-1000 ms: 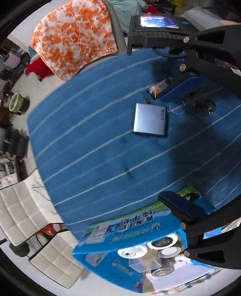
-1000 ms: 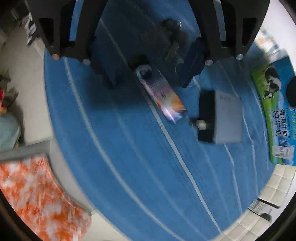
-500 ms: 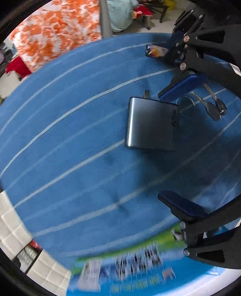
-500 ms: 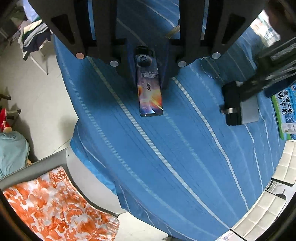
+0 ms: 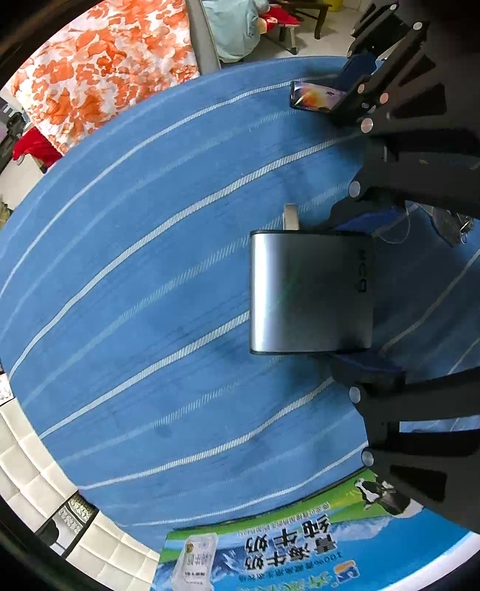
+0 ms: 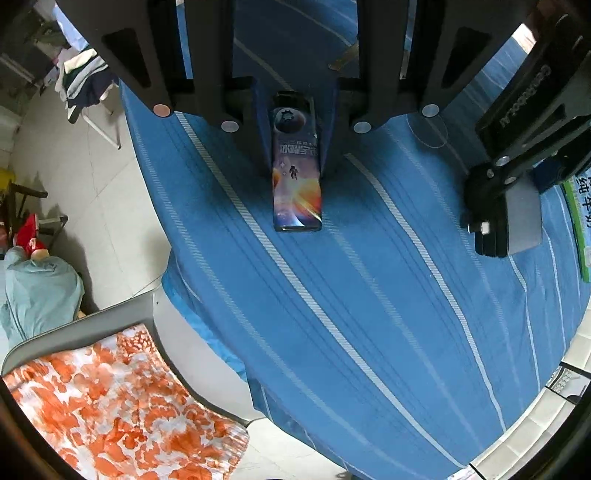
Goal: Organize rigid objects
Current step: 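Grasp the grey charger with the left tool while the right tool grasps the dark bottle, then lift the charger and bottle and carry both over the box, then lower the charger and bottle into the box and open both tools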
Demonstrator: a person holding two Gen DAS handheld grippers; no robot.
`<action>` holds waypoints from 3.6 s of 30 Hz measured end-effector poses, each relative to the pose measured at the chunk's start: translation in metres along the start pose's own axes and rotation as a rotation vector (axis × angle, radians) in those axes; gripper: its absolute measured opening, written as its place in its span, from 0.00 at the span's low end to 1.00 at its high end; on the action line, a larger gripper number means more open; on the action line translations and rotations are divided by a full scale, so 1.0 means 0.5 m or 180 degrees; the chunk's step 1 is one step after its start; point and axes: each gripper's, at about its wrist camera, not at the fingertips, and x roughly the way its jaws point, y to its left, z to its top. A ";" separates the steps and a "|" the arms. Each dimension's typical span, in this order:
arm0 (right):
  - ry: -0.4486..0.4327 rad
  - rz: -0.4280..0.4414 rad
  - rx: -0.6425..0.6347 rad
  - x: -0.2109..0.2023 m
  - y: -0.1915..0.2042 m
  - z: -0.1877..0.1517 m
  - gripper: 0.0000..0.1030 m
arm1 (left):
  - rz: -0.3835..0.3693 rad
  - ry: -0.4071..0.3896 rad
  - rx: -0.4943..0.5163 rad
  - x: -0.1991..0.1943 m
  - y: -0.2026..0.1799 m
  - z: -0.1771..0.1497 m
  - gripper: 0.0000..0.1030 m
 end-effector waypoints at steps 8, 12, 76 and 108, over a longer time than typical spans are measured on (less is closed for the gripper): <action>-0.0291 -0.0091 -0.0313 -0.080 0.006 -0.041 0.25 | -0.0141 -0.0220 -0.0079 -0.090 0.057 -0.041 0.49; -0.0480 -0.0062 -0.0393 -0.147 0.013 -0.063 0.25 | -0.0138 -0.0446 -0.0130 -0.152 0.088 -0.067 0.49; -0.0098 0.0469 -0.2135 -0.091 0.768 -0.151 0.26 | -0.0374 -0.0072 -0.1749 -0.107 0.685 -0.266 0.49; -0.0519 0.0362 -0.2164 -0.212 0.728 -0.237 0.82 | 0.0047 -0.0698 -0.1782 -0.308 0.698 -0.355 0.74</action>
